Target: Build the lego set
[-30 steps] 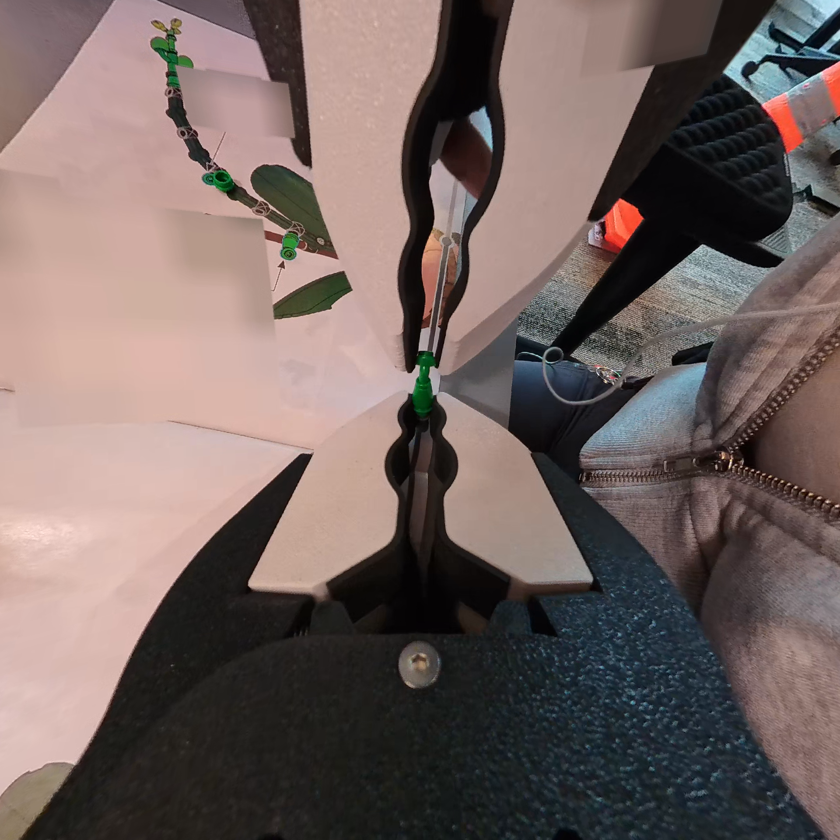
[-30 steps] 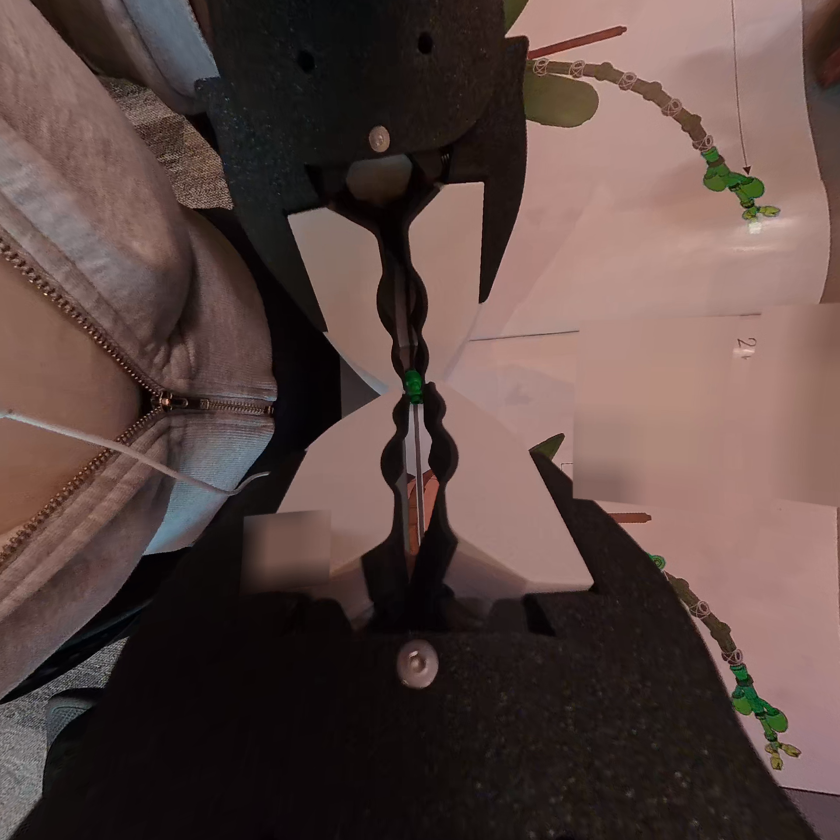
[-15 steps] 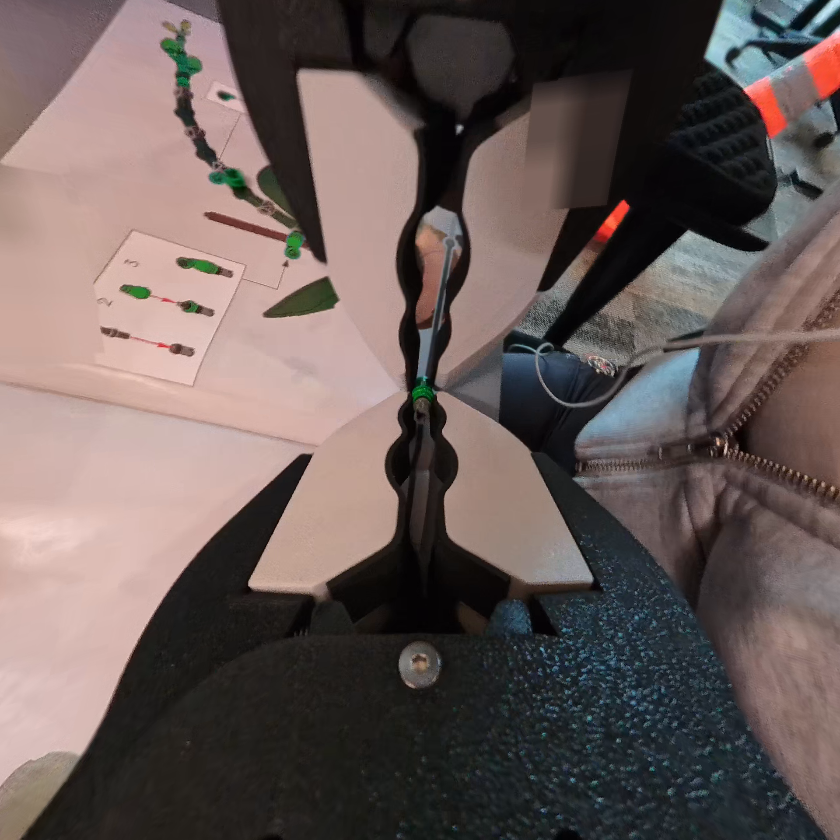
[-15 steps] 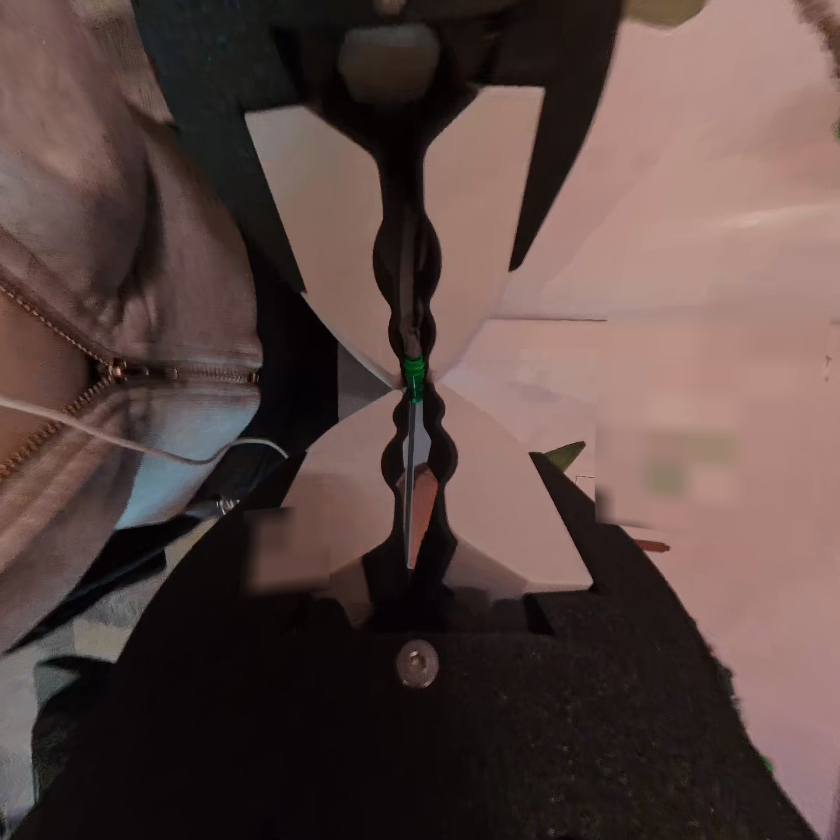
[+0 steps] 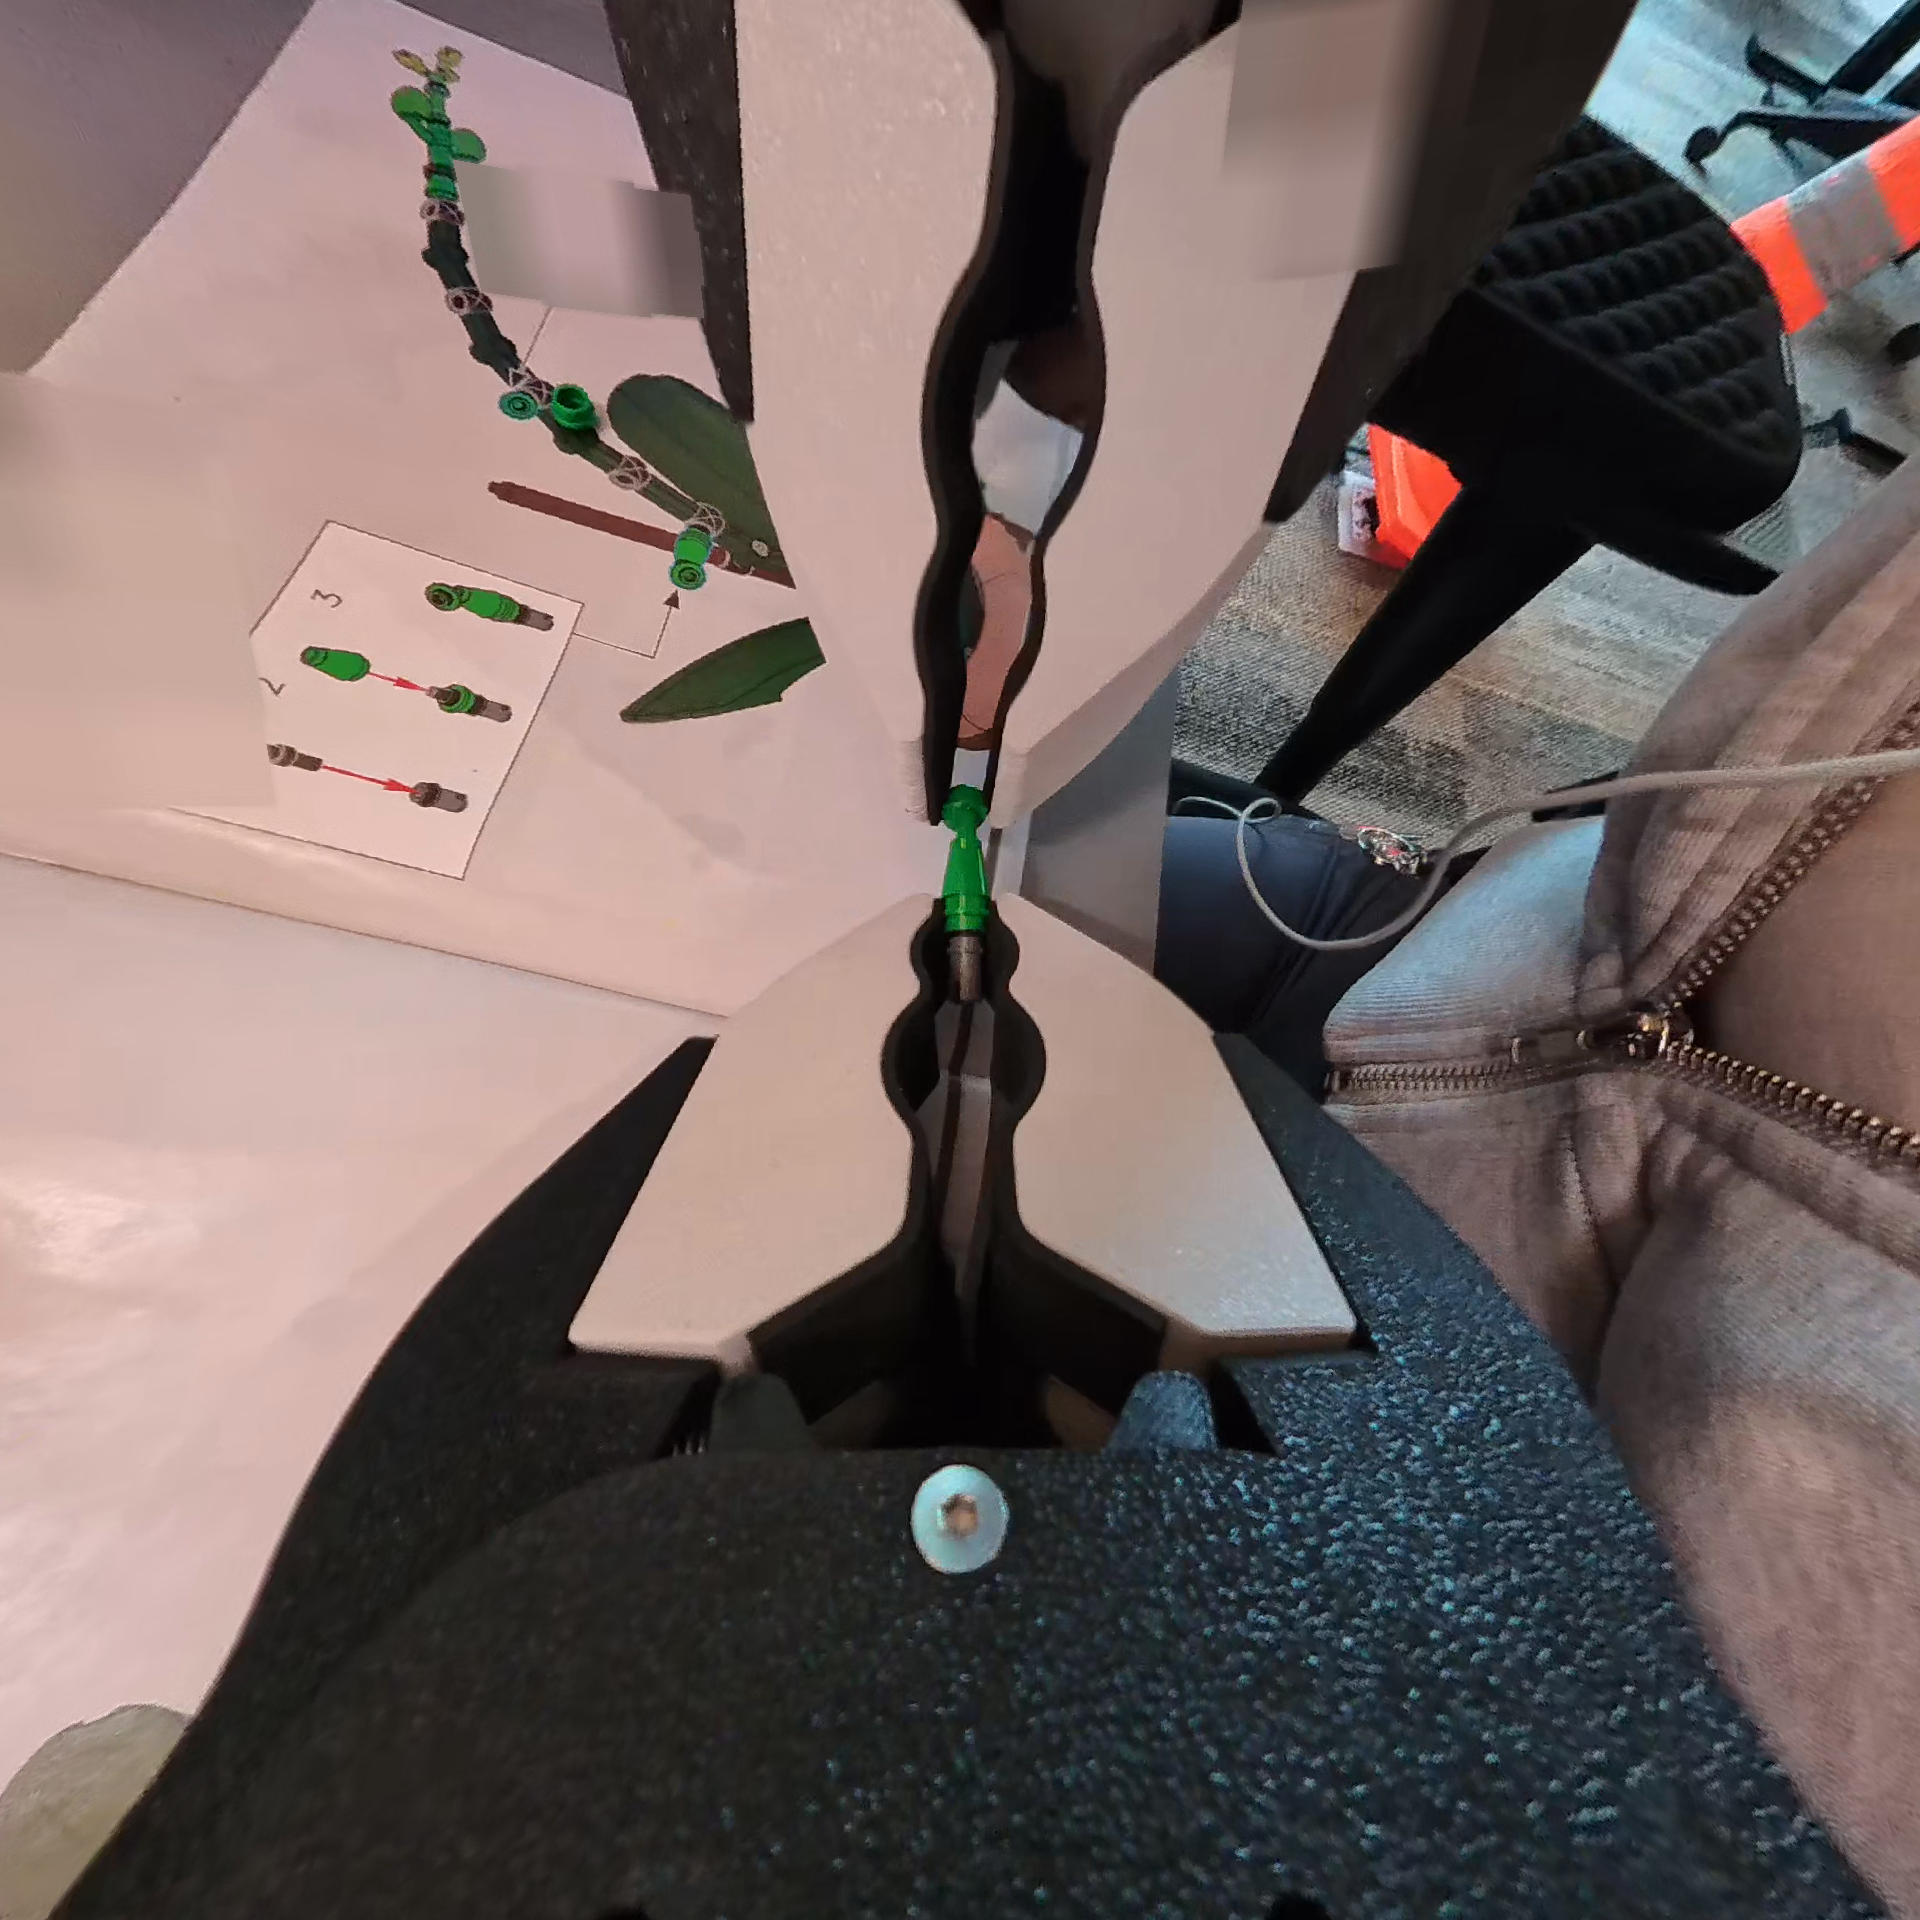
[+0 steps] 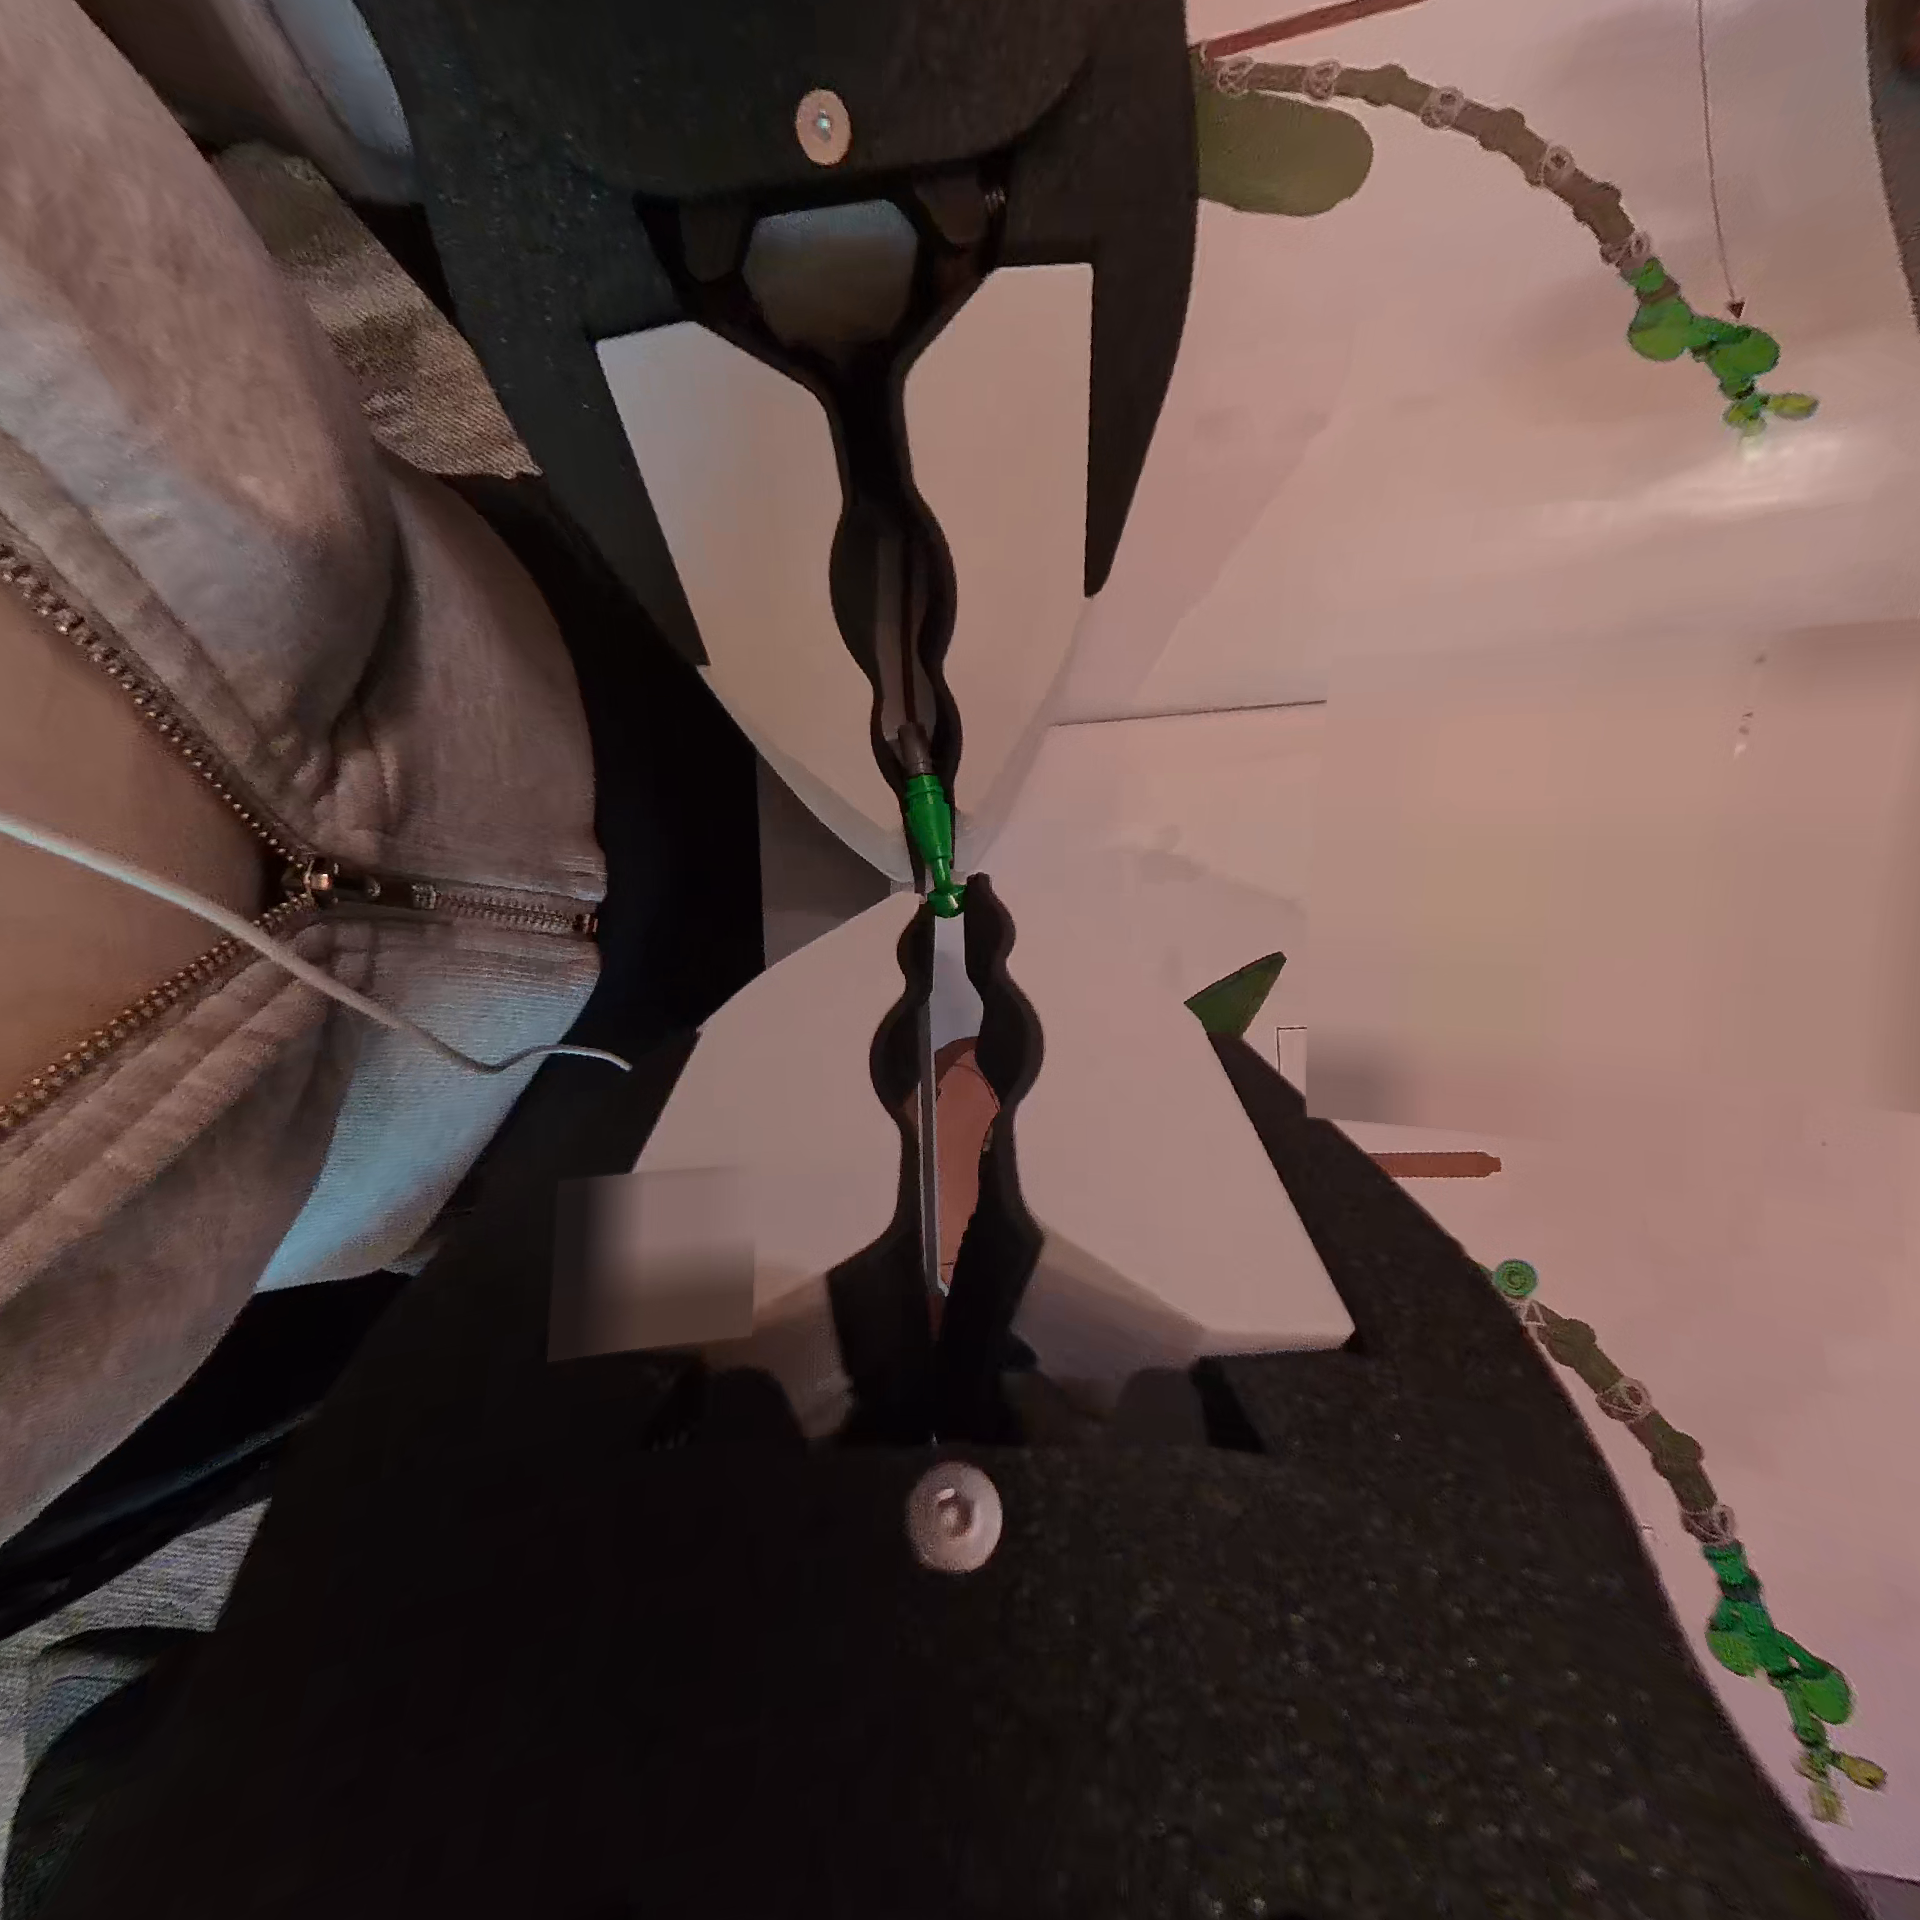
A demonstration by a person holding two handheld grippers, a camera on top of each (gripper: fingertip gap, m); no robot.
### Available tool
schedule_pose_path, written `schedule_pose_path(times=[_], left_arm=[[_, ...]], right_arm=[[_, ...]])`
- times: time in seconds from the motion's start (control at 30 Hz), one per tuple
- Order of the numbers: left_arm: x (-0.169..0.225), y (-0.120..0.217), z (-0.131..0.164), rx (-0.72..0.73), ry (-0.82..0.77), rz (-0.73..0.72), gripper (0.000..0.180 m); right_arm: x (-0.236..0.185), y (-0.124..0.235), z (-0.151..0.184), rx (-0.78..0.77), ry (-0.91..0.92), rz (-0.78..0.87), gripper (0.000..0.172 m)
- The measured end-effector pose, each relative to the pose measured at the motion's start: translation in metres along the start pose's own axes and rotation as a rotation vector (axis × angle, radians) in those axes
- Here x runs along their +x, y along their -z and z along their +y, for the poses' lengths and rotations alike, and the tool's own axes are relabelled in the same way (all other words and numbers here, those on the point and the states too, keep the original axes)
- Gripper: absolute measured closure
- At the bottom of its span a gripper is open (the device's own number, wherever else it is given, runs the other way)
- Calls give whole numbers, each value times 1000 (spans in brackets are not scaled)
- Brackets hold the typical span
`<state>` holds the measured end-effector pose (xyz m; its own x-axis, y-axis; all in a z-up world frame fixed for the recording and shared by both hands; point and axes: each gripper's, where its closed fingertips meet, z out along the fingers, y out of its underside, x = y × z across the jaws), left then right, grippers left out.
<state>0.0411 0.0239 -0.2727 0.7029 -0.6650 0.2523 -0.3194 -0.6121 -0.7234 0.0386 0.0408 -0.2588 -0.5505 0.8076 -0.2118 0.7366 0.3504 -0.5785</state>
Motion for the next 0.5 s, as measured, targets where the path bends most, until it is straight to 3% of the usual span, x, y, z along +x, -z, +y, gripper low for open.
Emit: schedule_pose_path(times=[0.5], left_arm=[[1,-1,0,-4,-13,-1,177]], right_arm=[[0,6,-18,-79,99,35,167]])
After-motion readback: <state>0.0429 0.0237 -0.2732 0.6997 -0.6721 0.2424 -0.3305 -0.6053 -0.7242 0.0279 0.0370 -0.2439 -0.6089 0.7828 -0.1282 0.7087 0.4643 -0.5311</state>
